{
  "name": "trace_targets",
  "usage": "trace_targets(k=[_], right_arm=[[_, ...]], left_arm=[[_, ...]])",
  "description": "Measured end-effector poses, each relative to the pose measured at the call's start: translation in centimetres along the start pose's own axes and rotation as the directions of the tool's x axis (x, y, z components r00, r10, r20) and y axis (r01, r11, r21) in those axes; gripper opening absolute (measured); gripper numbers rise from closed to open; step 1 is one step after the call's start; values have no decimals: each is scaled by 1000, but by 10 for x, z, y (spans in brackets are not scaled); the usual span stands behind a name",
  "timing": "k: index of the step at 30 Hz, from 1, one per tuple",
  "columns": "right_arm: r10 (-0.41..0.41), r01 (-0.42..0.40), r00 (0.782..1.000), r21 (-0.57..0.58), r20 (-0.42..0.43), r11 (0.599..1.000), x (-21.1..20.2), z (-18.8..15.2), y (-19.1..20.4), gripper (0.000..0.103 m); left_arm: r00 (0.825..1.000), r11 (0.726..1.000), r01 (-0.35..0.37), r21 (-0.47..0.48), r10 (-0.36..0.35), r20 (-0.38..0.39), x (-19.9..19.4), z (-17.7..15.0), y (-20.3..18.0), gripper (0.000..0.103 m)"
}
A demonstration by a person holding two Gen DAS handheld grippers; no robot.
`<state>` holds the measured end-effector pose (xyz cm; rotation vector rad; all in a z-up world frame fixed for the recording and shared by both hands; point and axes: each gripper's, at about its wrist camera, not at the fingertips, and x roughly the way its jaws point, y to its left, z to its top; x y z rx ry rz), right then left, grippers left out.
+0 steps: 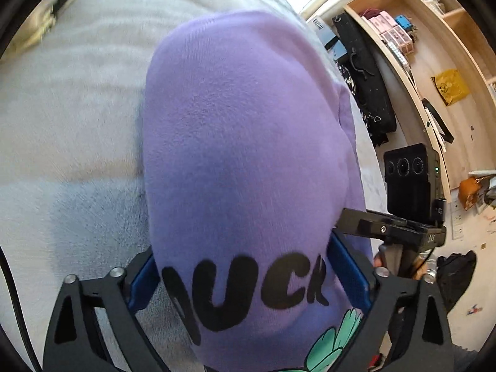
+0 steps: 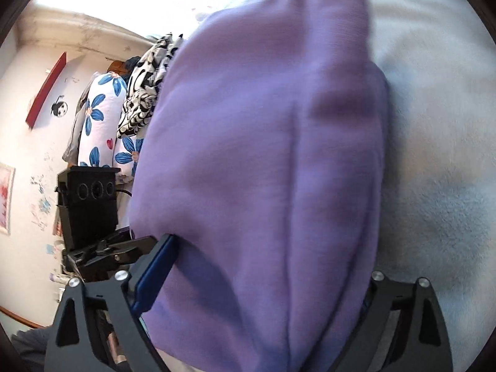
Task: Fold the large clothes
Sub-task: 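Carry the hoodie bundle with both grippers onto the clothes stack and release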
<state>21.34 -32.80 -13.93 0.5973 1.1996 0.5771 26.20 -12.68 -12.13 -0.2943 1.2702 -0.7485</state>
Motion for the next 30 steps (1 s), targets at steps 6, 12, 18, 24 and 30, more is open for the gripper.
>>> trace_targets(k=[6, 12, 18, 24, 30], right_arm=[[-2, 2, 999, -11, 54, 1000, -20, -8, 45, 78], [10, -3, 994, -64, 110, 998, -31, -2, 111, 76], [85, -59, 983, -153, 166, 986, -18, 48, 205, 76], [162, -110, 967, -247, 199, 963, 34, 137, 303, 76], [221, -152, 948, -287, 228, 946, 108, 231, 364, 76]], left_arm=[[997, 999, -29, 32, 27, 74, -47, 9, -15, 86], [991, 999, -24, 24, 21, 132, -122, 14, -16, 86], [973, 998, -63, 3, 61, 223, -231, 46, 16, 86], [941, 985, -169, 16, 157, 301, -332, 120, 66, 87], [894, 964, -264, 35, 231, 384, -397, 215, 138, 87]])
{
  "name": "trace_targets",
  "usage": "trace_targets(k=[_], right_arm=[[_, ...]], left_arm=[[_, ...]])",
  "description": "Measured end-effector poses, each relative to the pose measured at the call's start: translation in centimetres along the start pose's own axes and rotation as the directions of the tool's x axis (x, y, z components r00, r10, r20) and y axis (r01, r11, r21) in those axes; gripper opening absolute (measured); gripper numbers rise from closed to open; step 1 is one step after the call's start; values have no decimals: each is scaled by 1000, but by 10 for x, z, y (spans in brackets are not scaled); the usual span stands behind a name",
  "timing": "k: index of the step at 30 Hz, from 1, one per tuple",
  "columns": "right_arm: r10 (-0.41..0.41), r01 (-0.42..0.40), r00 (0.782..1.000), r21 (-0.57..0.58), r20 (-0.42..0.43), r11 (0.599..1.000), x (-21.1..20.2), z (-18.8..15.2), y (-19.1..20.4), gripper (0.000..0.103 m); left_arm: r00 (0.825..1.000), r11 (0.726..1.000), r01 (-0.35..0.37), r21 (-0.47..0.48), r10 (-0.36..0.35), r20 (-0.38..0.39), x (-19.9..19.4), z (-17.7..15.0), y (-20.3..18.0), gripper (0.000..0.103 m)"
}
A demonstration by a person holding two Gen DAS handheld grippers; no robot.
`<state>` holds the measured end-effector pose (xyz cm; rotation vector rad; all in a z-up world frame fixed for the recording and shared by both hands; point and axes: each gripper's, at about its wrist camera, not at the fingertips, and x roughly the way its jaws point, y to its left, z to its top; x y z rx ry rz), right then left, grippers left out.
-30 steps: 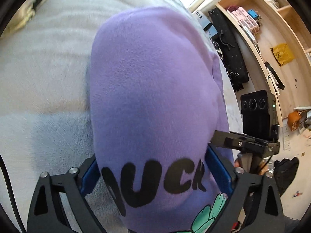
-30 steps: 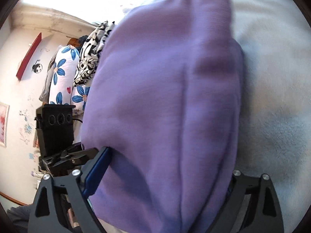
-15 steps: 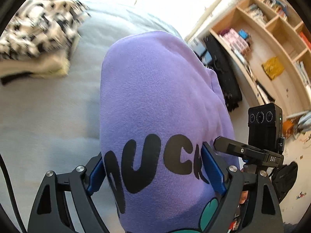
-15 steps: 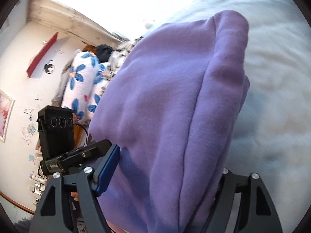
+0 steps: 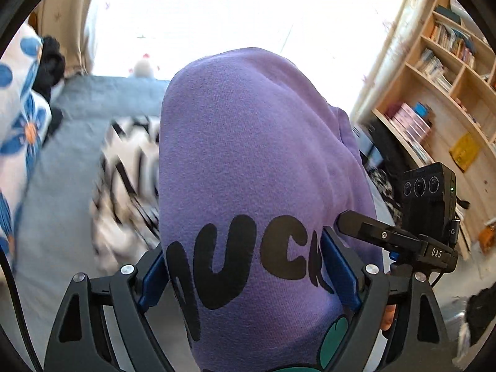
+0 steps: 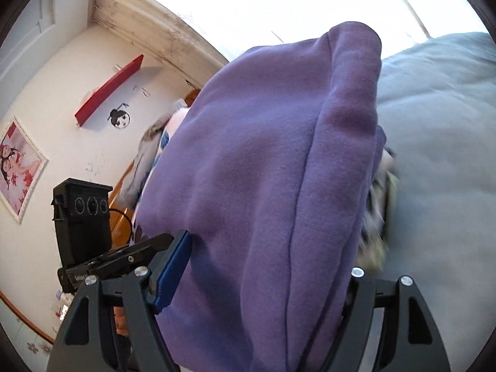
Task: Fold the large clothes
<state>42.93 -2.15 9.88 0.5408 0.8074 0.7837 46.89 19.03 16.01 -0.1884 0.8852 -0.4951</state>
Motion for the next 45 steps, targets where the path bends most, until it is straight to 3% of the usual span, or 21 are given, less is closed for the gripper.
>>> trace_targets(k=[2, 6, 8, 9, 11, 13, 15, 21, 26, 31, 37, 45], right_arm=[[9, -9, 1000, 10, 16, 1000, 41, 24, -5, 76], [7, -7, 1000, 58, 0, 998, 112, 48, -37, 76], [-38, 42, 998, 87, -41, 995, 147, 45, -65, 76], [-83, 89, 994, 83, -68, 993, 164, 42, -75, 75], [-176, 189, 975, 89, -138, 978, 192, 27, -107, 75], [-154, 168, 978, 101, -140, 981, 197, 17, -126, 75], [-119, 134, 984, 116, -130, 984, 189, 16, -132, 75], [-214, 221, 965, 33, -151, 975, 157, 14, -128, 77], [-349, 350, 926, -15, -144, 937, 105, -7, -130, 77], [-402, 399, 903, -51, -153, 915, 56, -32, -113, 77], [-423, 418, 891, -65, -167, 906, 17, -54, -68, 77], [-436, 422, 887, -113, -155, 899, -49, -88, -5, 77]], left_arm=[[1000, 1000, -9, -2, 9, 12, 16, 31, 40, 87], [999, 999, -50, -9, 50, 1, 60, 59, 97, 88], [994, 993, -110, -39, 108, -32, 96, 59, 128, 89], [989, 989, -139, -51, 136, -58, 113, 53, 141, 95], [974, 973, -219, -69, 213, -81, 144, 39, 164, 103], [987, 978, -158, -138, 150, -64, 152, 31, 180, 103], [995, 978, -90, -187, 81, -57, 153, 28, 188, 103], [977, 969, -212, -130, 208, -50, 147, 29, 172, 103], [937, 934, -348, -78, 347, -29, 133, 24, 144, 103], [900, 900, -436, -2, 436, -3, 107, 0, 105, 103], [902, 902, -432, 17, 433, -2, 60, -40, 55, 103], [923, 922, -384, 49, 384, 13, -7, -89, -20, 103]])
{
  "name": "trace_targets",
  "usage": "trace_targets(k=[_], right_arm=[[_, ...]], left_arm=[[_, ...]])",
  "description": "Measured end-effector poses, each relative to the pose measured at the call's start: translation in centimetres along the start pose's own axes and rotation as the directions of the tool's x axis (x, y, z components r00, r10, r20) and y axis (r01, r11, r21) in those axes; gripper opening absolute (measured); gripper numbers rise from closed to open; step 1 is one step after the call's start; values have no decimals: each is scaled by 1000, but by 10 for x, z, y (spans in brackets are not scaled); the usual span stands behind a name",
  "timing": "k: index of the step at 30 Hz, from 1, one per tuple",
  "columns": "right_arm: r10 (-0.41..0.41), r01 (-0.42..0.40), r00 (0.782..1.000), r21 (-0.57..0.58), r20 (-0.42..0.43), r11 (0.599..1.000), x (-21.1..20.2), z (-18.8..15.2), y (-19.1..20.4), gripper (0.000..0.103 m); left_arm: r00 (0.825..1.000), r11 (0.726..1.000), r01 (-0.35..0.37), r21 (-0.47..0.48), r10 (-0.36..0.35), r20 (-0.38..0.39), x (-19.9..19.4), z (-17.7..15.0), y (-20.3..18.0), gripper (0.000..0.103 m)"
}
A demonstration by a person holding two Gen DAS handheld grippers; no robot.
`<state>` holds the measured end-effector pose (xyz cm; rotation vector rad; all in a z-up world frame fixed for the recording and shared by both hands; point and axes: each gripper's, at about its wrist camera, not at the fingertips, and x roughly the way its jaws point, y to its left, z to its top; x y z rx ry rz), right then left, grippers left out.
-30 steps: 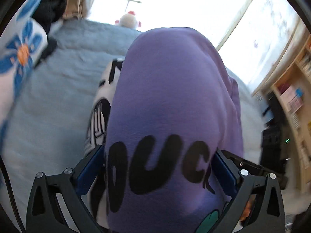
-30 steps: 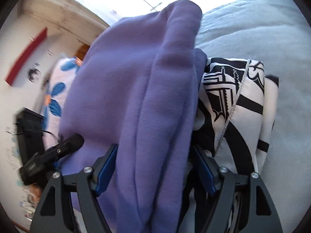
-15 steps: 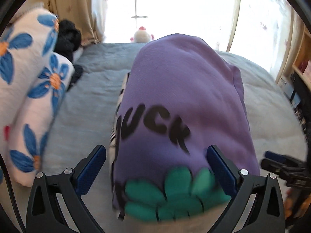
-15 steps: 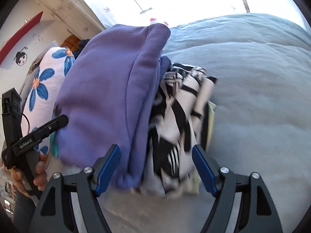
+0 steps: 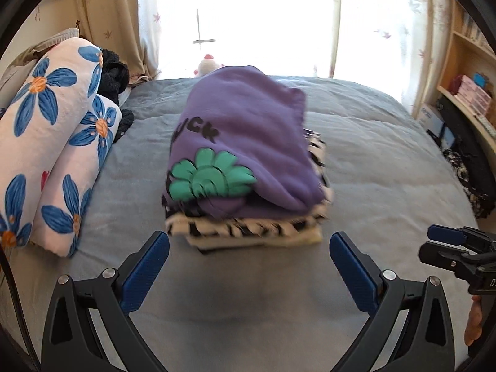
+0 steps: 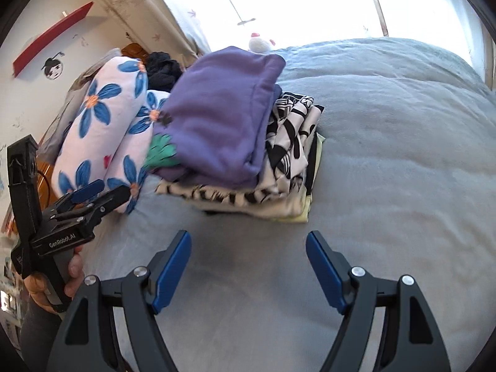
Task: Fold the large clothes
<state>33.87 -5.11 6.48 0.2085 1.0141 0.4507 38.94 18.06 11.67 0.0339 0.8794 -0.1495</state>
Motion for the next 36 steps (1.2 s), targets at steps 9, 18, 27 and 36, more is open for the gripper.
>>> trace_targets(k=[9, 18, 27, 36], right_arm=[[-53, 56, 998, -52, 46, 997, -94, -51, 25, 77], [-174, 177, 983, -78, 53, 981, -141, -116, 17, 77], [-247, 252, 962, -36, 114, 967, -149, -218, -10, 78], [-297, 290, 943, 65, 152, 955, -140, -309, -22, 99]], left_arm=[[999, 999, 18, 49, -19, 30, -92, -50, -54, 103], [1000, 994, -8, 109, 9, -5, -135, -108, -103, 103], [998, 994, -21, 111, 15, 56, -150, -204, -137, 103], [1000, 1000, 6, 12, -6, 19, -139, -305, -153, 103]])
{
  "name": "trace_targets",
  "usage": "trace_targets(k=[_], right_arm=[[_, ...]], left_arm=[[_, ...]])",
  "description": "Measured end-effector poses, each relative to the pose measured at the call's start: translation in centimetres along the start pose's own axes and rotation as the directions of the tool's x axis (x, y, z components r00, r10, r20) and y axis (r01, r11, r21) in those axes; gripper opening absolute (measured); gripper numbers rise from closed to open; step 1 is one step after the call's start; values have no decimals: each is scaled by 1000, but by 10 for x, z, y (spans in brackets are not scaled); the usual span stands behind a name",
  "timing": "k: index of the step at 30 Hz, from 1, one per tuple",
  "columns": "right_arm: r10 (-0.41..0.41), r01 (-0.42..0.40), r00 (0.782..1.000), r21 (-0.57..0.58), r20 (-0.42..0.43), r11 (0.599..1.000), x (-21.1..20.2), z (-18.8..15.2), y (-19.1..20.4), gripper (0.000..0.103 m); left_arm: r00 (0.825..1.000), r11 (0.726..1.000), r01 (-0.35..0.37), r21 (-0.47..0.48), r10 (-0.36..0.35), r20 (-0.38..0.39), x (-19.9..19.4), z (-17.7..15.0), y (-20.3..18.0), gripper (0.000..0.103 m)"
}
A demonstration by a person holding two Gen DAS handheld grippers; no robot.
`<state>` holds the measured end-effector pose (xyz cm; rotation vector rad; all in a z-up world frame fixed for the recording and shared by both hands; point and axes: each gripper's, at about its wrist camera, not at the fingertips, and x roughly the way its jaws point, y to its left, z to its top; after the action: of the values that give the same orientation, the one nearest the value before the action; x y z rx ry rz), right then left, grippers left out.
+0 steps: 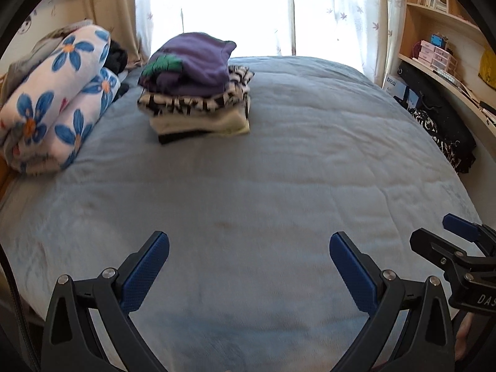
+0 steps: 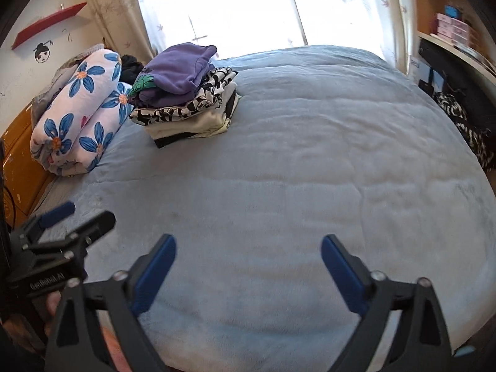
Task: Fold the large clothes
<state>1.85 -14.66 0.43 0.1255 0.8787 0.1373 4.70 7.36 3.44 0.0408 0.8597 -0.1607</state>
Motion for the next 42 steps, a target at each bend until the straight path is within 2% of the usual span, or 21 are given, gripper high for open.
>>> trace_targets(k=[2, 5, 11, 17, 28, 42], right_arm=[[-8, 7, 1000, 23, 17, 1000, -4, -12, -2, 101], [34, -36, 999, 74, 23, 997, -8, -25, -7, 102], [14, -16, 999, 63, 38, 998, -13, -38, 1, 103], [-10, 7, 998, 47, 60, 999, -19, -44, 5, 103], [-16, 16, 1000, 22, 18, 1000, -14, -52, 5, 103], [-11, 11, 1000, 24, 20, 1000, -15, -54, 3, 103]], left_arm=[[1000, 1000, -2, -19, 2, -7, -1, -12, 0, 103], [1000, 999, 0, -55, -1, -27, -2, -27, 3, 103], [999, 996, 6, -86, -11, -51, -9, -43, 2, 103], [999, 997, -1, -79, -3, -44, -12, -46, -1, 103], [999, 998, -21, -66, 17, -51, -11, -50, -8, 102], [998, 997, -37, -63, 34, -49, -15, -54, -13, 102]])
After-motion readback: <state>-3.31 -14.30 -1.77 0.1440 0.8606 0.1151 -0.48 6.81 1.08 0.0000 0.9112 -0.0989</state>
